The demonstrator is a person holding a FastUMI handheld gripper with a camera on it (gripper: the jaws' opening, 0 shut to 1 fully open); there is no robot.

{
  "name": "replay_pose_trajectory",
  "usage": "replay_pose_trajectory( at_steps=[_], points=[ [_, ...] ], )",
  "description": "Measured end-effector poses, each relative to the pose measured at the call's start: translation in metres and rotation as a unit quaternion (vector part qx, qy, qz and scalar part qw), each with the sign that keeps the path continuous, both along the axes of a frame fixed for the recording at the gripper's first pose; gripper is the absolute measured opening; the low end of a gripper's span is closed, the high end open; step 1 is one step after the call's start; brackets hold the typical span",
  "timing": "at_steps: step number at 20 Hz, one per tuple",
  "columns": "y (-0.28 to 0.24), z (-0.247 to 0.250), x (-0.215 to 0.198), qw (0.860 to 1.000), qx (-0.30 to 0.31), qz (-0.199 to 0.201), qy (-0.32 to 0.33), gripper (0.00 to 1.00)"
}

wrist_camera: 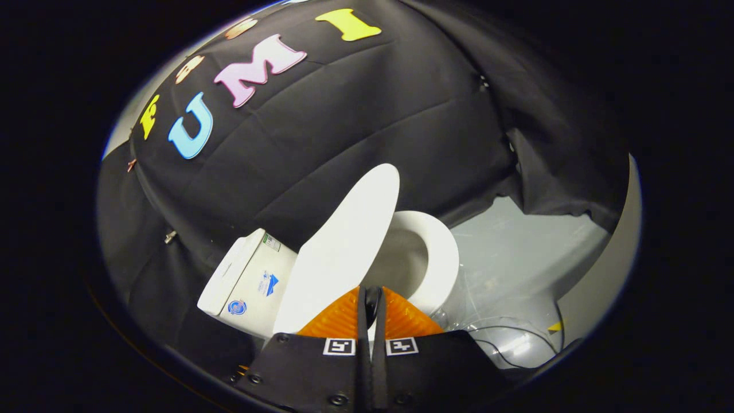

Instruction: Open the toilet lid.

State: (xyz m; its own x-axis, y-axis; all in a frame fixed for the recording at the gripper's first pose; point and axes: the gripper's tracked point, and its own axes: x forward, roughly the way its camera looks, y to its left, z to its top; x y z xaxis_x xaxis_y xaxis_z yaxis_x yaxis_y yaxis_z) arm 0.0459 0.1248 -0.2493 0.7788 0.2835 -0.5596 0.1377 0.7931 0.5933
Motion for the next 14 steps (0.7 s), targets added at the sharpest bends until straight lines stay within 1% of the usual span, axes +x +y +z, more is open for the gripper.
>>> replay_pose_trajectory(
  at_steps=[4,7,11,14],
  points=[
    [0.013,0.033,0.006,0.999,-0.028,0.017,-0.028,0.05],
    [0.021,0.054,0.013,0.996,-0.063,0.029,-0.048,0.05],
    [0.038,0.084,0.022,0.987,-0.126,0.052,-0.087,0.05],
    [0.053,0.108,0.028,0.979,-0.158,0.066,-0.115,0.05]
  ],
)
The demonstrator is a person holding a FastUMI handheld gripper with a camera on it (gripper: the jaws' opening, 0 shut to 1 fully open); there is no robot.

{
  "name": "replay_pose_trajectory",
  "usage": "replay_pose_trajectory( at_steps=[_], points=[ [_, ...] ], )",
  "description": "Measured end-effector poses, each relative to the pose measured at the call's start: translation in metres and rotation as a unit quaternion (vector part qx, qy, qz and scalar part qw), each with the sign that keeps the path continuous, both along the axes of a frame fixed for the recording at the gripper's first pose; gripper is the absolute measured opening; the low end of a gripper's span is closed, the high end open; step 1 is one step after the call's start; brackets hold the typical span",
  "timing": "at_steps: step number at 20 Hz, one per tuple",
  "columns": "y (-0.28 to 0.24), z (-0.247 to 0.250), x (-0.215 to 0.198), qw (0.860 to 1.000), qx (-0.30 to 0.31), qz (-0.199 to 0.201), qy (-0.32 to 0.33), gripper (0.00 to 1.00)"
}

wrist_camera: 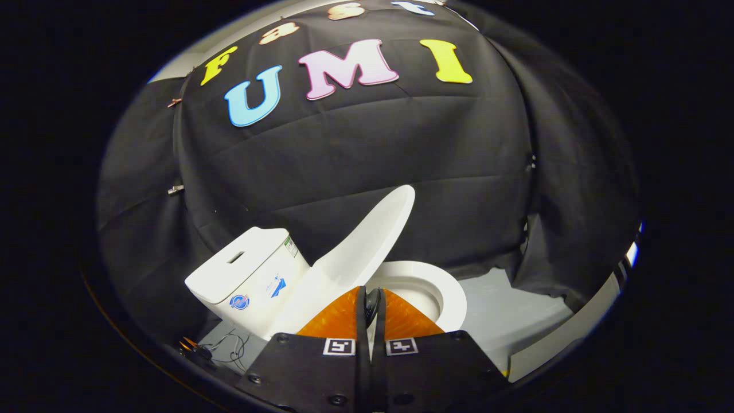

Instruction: Open the toilet lid.

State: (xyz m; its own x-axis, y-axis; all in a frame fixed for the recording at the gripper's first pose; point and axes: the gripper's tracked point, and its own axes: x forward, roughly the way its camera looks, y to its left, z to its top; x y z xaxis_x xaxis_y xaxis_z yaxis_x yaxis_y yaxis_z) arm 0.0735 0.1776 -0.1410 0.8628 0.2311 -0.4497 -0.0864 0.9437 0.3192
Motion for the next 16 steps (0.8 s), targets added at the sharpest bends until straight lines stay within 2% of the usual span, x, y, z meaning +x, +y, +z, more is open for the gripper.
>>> replay_pose_trajectory(
  at_steps=[7,16],
  points=[
    [0.041,0.046,0.008,0.996,-0.063,0.032,-0.06,0.05],
    [0.096,0.093,0.013,0.991,-0.056,0.073,-0.102,0.05]
  ],
)
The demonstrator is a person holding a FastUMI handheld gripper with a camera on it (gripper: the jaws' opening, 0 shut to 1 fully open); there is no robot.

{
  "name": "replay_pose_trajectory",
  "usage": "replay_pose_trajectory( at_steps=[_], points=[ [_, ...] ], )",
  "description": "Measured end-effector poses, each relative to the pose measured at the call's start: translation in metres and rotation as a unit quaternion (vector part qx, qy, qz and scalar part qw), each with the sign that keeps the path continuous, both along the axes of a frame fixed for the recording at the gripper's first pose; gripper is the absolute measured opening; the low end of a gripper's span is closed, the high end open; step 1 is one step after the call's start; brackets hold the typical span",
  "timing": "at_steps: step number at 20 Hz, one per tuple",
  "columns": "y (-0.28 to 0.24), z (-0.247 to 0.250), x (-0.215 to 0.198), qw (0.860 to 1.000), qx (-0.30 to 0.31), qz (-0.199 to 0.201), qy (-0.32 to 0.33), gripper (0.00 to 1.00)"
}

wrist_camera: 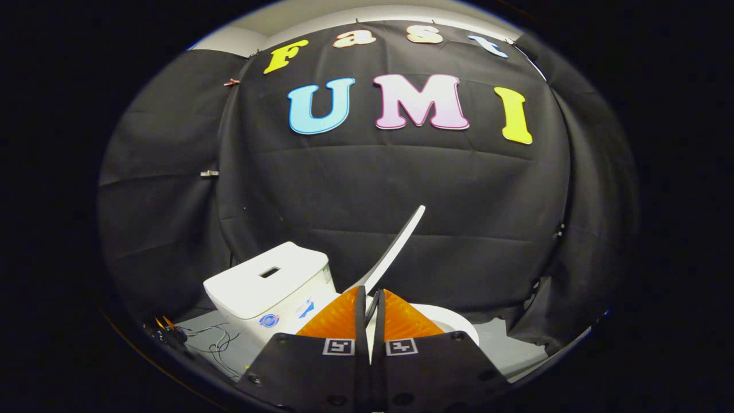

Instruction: Open the toilet lid.

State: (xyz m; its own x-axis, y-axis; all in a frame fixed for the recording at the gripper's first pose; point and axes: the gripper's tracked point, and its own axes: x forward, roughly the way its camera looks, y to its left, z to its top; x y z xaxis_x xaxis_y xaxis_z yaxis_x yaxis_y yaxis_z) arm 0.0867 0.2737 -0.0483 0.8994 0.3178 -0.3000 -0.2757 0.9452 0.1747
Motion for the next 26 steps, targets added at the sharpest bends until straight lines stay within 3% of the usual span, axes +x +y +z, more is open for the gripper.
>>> replay_pose_trajectory(
  at_steps=[15,21,23,26],
  points=[
    [0.139,0.052,0.008,0.992,0.038,0.119,-0.022,0.05],
    [0.183,0.055,0.006,0.987,0.062,0.145,-0.012,0.05],
    [0.193,0.054,0.007,0.987,0.048,0.153,-0.014,0.05],
    [0.211,0.054,0.002,0.984,-0.025,0.174,-0.042,0.05]
  ],
)
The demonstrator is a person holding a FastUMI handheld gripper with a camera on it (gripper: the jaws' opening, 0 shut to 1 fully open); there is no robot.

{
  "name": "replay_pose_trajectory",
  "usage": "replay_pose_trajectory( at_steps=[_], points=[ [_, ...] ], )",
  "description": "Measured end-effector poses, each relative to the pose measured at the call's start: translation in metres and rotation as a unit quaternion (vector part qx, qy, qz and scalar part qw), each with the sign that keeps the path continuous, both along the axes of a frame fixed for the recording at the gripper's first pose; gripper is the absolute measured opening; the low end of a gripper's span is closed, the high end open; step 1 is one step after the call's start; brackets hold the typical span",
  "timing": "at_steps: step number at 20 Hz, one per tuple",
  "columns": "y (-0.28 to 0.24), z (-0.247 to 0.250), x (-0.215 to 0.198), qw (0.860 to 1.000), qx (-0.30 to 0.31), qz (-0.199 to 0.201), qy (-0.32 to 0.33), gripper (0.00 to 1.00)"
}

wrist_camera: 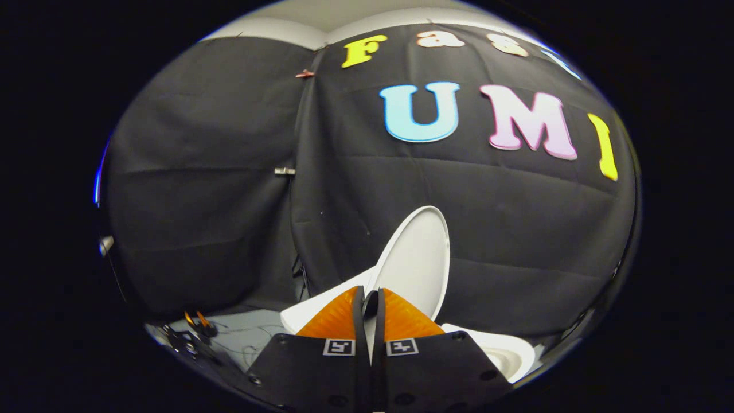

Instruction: Open the toilet lid.

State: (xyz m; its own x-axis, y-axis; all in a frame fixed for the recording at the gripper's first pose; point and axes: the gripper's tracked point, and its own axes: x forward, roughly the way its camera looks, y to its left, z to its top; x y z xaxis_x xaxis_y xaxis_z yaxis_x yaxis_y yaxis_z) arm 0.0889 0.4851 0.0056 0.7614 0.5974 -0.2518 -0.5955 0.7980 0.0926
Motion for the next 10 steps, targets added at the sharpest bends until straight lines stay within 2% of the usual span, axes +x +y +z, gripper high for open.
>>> replay_pose_trajectory(
  at_steps=[2,4,5,6,8,10],
  points=[
    [0.008,-0.001,0.002,1.0,-0.014,0.007,-0.011,0.05],
    [0.011,-0.005,0.008,1.0,0.015,0.0,0.012,0.05],
    [0.016,0.001,0.008,0.999,0.038,0.007,0.026,0.05],
    [0.026,-0.002,0.002,0.997,0.057,0.027,0.041,0.1],
    [0.022,0.005,-0.005,0.996,0.077,0.028,0.024,0.46],
    [-0.001,0.028,0.003,0.996,0.08,0.001,-0.031,0.82]
  ],
)
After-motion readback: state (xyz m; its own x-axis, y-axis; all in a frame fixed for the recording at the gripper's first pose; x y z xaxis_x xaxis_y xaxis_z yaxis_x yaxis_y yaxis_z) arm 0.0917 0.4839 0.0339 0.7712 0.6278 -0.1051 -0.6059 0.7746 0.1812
